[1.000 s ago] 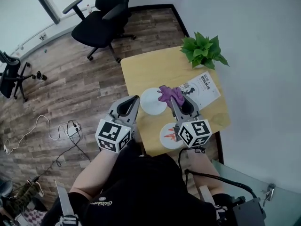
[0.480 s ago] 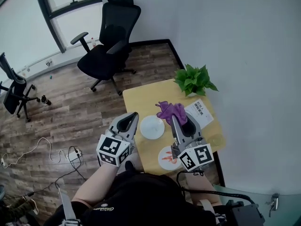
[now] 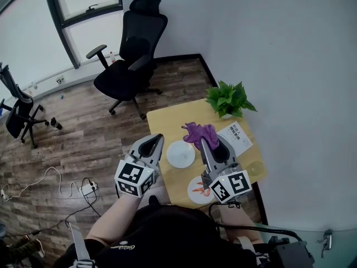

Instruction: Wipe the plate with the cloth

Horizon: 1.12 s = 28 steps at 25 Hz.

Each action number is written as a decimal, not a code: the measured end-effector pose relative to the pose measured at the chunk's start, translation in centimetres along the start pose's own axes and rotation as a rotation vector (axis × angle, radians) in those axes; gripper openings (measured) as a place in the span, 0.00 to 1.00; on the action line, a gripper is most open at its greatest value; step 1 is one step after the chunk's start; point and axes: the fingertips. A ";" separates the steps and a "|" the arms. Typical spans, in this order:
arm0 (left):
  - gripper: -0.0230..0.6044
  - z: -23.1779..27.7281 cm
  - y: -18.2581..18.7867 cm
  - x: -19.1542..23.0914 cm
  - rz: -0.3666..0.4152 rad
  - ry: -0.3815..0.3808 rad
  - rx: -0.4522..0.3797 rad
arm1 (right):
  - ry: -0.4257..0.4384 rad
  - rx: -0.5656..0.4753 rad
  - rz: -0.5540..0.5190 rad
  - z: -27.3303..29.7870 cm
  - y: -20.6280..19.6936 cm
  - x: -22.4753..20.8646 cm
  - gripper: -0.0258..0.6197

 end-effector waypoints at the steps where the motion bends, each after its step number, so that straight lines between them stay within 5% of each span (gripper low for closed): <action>1: 0.05 0.0 0.1 0.0 0.000 0.000 -0.001 | 0.004 0.004 0.000 0.1 -0.1 0.1 0.23; 28: 0.05 0.2 -1.2 0.4 -0.024 -0.003 0.025 | 0.002 0.085 0.026 0.9 -2.5 0.3 0.23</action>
Point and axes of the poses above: the fingertips, and each gripper's own axes: z forward along the fingers, x to its left, y out of its top, and after that the axes turned 5 degrees about y, right-handed
